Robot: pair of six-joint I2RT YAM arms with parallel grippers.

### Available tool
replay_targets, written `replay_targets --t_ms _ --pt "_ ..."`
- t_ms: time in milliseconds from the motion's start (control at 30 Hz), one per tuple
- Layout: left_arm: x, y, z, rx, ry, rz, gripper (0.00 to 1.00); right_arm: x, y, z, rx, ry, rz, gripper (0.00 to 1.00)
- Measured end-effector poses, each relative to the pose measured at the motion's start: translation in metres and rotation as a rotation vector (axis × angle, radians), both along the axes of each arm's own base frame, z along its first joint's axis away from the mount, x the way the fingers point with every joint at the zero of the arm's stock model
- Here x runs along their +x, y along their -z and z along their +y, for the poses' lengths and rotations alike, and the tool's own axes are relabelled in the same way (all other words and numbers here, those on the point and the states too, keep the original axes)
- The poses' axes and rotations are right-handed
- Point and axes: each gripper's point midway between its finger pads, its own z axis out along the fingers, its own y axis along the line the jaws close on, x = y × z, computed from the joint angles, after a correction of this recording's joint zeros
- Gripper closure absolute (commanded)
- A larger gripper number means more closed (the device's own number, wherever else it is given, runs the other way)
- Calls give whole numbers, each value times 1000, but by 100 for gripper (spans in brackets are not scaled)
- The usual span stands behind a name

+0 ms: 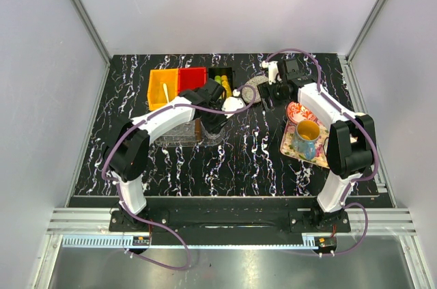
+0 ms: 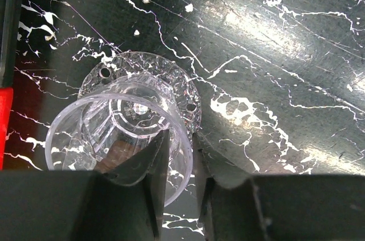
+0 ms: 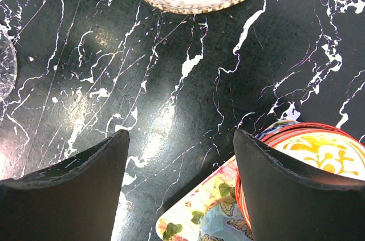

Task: Prepare toiletry sets of a toothbrush and toothpaste on the tray

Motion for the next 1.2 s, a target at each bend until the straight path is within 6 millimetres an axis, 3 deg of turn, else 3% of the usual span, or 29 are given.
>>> replay_targets --t_ms 67,267,633,900,1067,1200 --pt "0 0 0 2 2 -4 64 0 0 0 0 0 0 21" --pt "0 -3 0 5 5 -15 59 0 0 0 0 0 0 21" --pt "-1 -32 4 -9 5 -72 52 0 0 0 0 0 0 21" --pt "0 -72 5 -62 -10 -143 48 0 0 0 0 0 0 21" --pt "9 -103 9 -115 -74 -196 47 0 0 0 0 0 0 21" --pt "19 -115 19 -141 -146 -212 47 0 0 0 -1 0 0 23"
